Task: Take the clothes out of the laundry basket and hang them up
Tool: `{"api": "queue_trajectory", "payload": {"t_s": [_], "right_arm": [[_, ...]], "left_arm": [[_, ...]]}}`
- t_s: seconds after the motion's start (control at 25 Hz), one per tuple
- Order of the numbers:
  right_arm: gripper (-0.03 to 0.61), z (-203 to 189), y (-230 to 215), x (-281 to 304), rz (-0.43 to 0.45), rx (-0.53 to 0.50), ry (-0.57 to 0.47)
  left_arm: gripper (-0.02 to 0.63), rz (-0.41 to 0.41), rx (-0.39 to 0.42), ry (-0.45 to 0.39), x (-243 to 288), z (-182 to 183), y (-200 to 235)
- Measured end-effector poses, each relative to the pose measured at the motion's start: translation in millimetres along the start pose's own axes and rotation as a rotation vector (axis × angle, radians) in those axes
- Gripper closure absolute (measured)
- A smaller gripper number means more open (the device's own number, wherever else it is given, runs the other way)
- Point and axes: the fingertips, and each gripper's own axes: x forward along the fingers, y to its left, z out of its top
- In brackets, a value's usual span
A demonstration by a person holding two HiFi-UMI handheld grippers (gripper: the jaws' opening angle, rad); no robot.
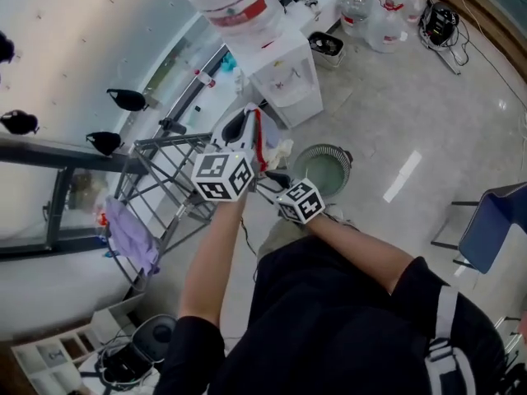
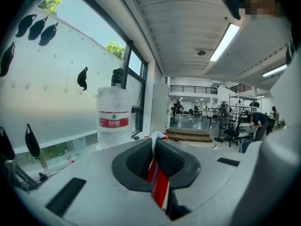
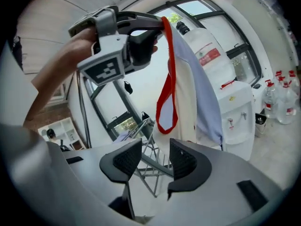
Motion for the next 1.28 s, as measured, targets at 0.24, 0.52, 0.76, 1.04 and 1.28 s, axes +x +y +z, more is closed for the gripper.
{"api": "queue_trajectory", "payload": {"t_s": [0.24, 0.52, 0.76, 1.04, 1.28], "right_arm": [[0.374, -4, -21, 11, -0.186, 0.088, -0.032], [0.387, -14, -25, 22, -0.411, 0.104, -0.087], [0.575, 1, 14, -32, -0.468, 0.084, -0.238], [0.575, 58, 70, -77, -0.413, -0.07, -0.325], [0.575, 117, 134, -68, -0.347, -0.239, -0.243]], "left_arm": [[0.598, 0.001, 0.0, 0.043, -21, -7, 6], [0.598, -0.04, -0.021, 0.003, -59, -2, 15], [0.598, 0.01, -0.043, -0.044, -149, -3, 67], [0.598, 0.042, -0.031, -0.094, -260, -18, 118], [0.598, 0.124, -0.056, -0.173, -349, -21, 141]]}}
